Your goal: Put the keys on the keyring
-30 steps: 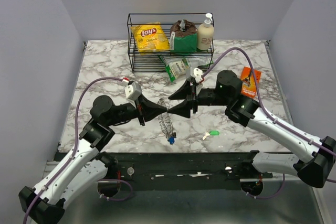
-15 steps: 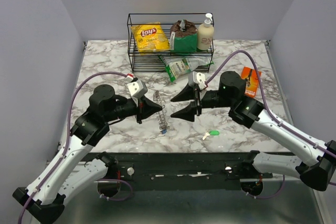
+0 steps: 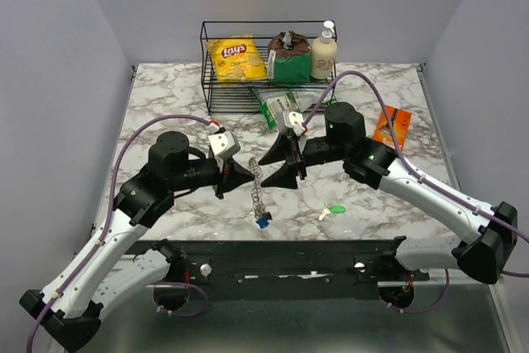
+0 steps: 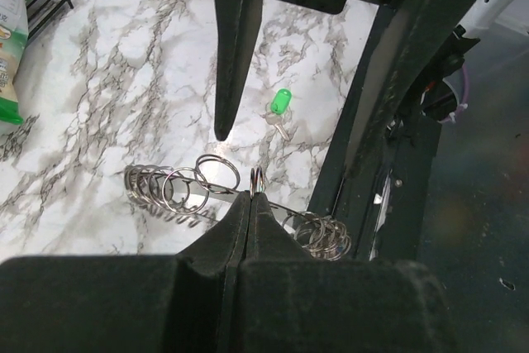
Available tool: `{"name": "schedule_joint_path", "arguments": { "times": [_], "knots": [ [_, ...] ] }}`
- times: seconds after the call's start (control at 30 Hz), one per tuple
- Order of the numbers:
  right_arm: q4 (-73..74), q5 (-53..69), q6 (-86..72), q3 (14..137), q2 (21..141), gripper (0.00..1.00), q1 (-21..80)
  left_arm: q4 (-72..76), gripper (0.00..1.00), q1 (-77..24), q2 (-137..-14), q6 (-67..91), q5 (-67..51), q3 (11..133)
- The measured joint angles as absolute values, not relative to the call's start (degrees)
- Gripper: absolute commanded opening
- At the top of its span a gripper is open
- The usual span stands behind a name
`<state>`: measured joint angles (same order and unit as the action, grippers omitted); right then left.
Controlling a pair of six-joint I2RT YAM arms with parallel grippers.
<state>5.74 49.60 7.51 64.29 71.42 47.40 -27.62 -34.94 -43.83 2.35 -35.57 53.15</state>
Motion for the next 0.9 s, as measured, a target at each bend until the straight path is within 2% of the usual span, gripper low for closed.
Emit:
{"name": "schedule_joint_path", "arguments": {
  "times": [0.17,0.3,0.43,0.47,0.57,0.77,0.8,0.87,0.9],
  "knots": [
    [6.2,50.6,7.5,64.7,73.5,0.60,47.4,-27.5,0.00,-35.0,-43.8,2.4,-35.6,53.1],
    [6.3,51.2,7.2,65.3,74.8,0.51,47.4,-26.7,0.00,-35.2,-43.6,2.7,-35.6,53.1],
    [6.1,51.5,6.6,65.6,75.7,0.32,47.4,-26.2,0.00,-35.4,-43.6,2.9,-35.7,53.1],
    [6.1,51.6,6.3,65.6,75.8,0.19,47.4,-26.1,0.00,-35.4,-43.6,3.0,-35.7,53.1],
    [6.0,51.7,5.7,65.6,76.1,0.01,47.4,-26.1,0.00,-35.4,-43.6,3.1,-36.1,53.0],
    [5.9,51.5,5.2,65.5,75.7,0.01,47.4,-25.9,0.00,-35.5,-43.3,3.3,-36.1,52.9],
    [5.4,51.2,5.0,65.3,75.5,0.01,47.4,-25.8,0.02,-35.5,-43.2,3.3,-36.0,52.9],
    [4.0,50.7,4.6,64.4,74.8,0.01,47.4,-25.3,0.13,-35.5,-42.6,3.5,-36.0,52.7],
    [2.8,50.3,4.3,63.6,74.2,0.01,47.4,-24.9,0.27,-35.5,-42.3,3.7,-36.0,52.4]
  ]
}}
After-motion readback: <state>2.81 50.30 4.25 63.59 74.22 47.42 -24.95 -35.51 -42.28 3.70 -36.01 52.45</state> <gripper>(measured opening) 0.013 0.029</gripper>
